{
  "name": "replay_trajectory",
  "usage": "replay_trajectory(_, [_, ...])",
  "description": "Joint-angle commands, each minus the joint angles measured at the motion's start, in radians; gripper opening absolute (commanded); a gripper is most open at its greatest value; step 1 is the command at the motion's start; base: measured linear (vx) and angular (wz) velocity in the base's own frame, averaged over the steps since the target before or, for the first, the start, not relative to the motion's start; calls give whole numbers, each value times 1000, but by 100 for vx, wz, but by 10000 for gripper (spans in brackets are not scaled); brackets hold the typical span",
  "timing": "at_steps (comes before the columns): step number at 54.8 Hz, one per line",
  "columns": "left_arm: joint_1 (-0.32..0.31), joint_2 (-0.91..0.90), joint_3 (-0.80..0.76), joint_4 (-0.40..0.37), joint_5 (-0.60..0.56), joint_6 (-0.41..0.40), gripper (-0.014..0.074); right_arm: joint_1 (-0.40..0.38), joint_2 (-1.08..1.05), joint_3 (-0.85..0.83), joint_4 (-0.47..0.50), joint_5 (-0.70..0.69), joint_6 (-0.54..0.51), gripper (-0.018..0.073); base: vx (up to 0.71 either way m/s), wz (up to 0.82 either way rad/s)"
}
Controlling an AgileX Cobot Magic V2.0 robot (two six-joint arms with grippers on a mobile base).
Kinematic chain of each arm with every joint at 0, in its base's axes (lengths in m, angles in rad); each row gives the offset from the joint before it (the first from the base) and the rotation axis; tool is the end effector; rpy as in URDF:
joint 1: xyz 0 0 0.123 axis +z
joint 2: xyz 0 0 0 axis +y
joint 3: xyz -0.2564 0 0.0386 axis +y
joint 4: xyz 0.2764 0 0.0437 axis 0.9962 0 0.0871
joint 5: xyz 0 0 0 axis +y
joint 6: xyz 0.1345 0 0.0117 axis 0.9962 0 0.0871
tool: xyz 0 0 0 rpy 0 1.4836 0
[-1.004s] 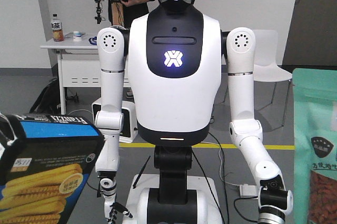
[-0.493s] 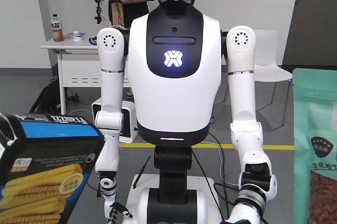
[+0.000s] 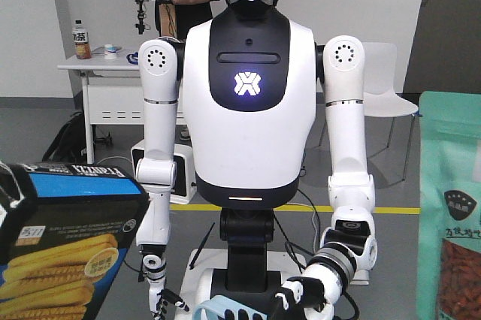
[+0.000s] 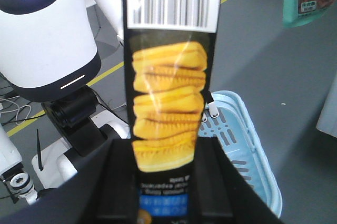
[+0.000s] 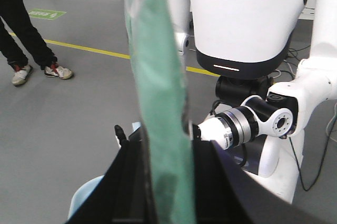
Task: Pick snacks and fruit into basket
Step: 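Lower the teal bag into the basket and open the right gripper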
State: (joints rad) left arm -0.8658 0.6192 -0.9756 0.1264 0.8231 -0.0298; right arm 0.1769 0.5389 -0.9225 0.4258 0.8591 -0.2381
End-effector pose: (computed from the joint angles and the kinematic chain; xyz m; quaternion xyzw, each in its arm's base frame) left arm 0.1277 -0.1309 0.3913 0.3441 0.7511 -0.1862 0.5317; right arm 0.1506 0.0698 0.3887 -0.1423 0.7993 0.1930 0.5510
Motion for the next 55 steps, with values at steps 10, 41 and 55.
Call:
replay_trajectory(10, [3, 5, -37, 0, -107, -3, -10, 1, 5, -34, 91, -122, -24, -7, 0, 0])
replay_trajectory(41, [3, 3, -37, 45, -140, -93, -10, 281, 219, -34, 364, -190, -580, -7, 0, 0])
replay_trajectory(55, [3, 3, -37, 90, -192, -110, -10, 446, 369, -33, 327, -193, -725, -7, 0, 0])
